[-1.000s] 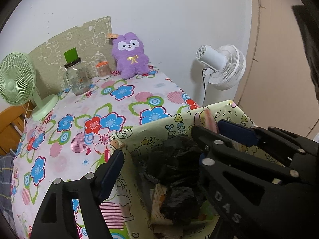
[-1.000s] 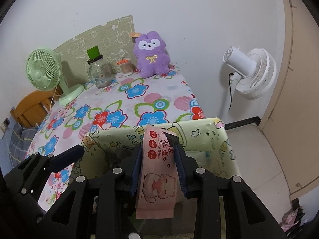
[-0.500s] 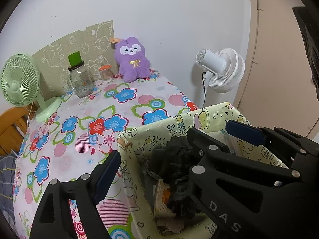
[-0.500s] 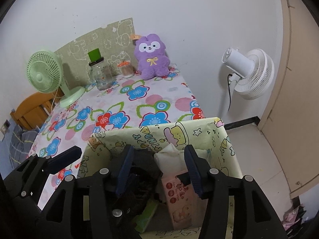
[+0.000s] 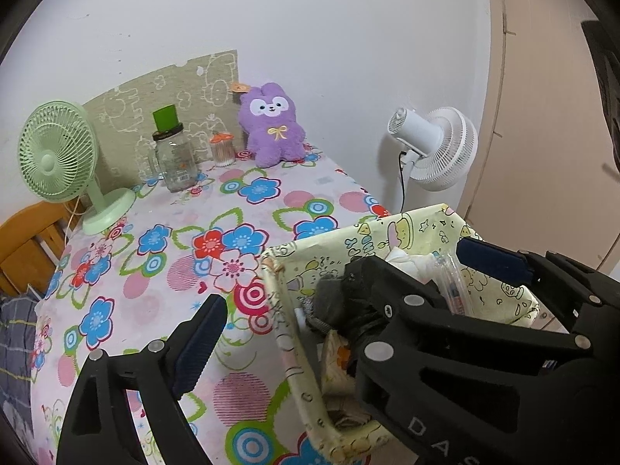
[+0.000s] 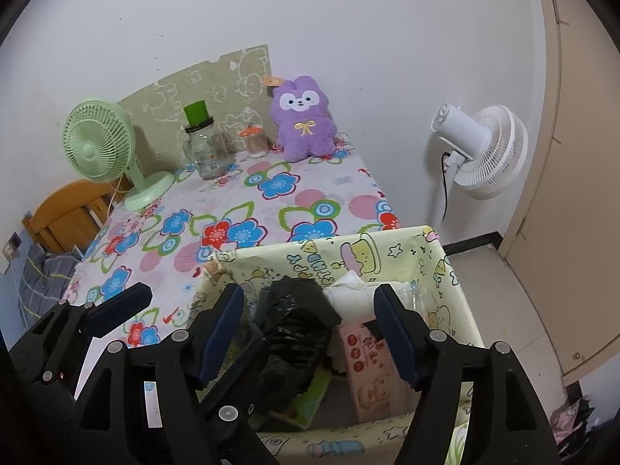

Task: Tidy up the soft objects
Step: 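Lower the black bundle into the basket with the left tool while the right tool releases the wipes pack, then open both tools and withdraw them from the basket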

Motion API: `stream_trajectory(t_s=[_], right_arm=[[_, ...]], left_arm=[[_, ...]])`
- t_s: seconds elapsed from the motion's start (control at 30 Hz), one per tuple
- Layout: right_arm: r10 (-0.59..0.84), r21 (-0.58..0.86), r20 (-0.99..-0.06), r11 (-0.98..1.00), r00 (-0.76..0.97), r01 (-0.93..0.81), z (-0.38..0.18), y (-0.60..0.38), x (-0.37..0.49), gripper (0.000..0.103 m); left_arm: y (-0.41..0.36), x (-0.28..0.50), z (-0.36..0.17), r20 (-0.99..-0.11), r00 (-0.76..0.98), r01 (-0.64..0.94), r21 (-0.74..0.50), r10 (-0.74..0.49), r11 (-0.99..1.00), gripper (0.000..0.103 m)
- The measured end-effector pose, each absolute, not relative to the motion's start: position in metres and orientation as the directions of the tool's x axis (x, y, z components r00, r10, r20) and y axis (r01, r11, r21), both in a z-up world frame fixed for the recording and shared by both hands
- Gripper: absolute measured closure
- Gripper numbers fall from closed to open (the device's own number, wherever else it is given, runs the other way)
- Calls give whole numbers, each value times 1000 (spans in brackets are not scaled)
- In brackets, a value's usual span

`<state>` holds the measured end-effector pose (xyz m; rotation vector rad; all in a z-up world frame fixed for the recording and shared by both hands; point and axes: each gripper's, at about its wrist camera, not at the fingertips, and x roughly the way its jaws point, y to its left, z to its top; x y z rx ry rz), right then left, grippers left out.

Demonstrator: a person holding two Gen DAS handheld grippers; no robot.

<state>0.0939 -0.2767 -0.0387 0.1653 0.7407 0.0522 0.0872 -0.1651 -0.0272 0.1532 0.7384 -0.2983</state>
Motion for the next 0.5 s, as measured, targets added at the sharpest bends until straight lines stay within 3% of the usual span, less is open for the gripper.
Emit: stream_trajectory(t_s=[0.5], right_arm=[[112,148,-643,989,758,-20,-23,-246,71,18]], left_arm=[[-130,66,-16,-658,729,271,25,-188,962,5]])
